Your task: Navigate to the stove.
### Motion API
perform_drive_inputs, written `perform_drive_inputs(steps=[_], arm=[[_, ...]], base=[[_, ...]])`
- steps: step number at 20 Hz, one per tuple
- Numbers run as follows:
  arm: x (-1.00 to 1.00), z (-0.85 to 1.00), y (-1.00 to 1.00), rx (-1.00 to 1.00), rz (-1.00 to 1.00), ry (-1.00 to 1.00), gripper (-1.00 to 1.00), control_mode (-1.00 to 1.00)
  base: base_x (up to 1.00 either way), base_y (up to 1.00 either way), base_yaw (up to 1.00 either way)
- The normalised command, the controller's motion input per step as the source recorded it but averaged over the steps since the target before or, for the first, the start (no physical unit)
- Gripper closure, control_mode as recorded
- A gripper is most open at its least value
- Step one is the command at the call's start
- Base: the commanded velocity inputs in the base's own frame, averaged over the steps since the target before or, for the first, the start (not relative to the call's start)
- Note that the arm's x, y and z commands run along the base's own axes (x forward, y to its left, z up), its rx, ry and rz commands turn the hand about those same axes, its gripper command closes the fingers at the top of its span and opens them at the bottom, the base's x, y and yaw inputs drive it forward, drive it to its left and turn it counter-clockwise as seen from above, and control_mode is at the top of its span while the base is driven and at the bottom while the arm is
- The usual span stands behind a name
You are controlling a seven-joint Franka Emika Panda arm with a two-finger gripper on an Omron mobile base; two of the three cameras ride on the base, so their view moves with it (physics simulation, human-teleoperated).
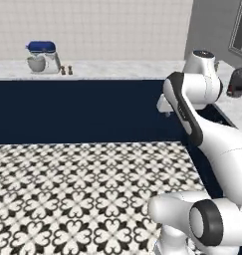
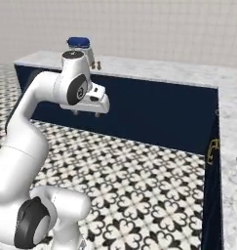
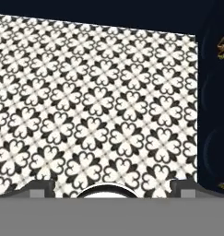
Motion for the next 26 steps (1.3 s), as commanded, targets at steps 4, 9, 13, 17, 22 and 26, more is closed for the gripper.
perform_drive_inputs(steps=[4,9,13,17,22,26], arm=[[0.0,0.0,0.0,0.0,0.0,0.0,-1.0,1.0],[0.0,0.0,0.0,0.0,0.0,0.0,-1.0,1.0],[0.0,0.0,0.0,0.0,0.0,0.0,-1.0,1.0],[0.0,0.0,0.0,0.0,0.0,0.0,-1.0,1.0],[0.0,0.0,0.0,0.0,0.0,0.0,-1.0,1.0],[0.0,0.0,0.0,0.0,0.0,0.0,-1.0,1.0]], base=[[-0.08,0.0,1.0],[-0.08,0.0,1.0],[-0.06,0.0,1.0],[0.0,0.0,0.94],[0.06,-0.01,0.89],[0.78,0.0,0.4]])
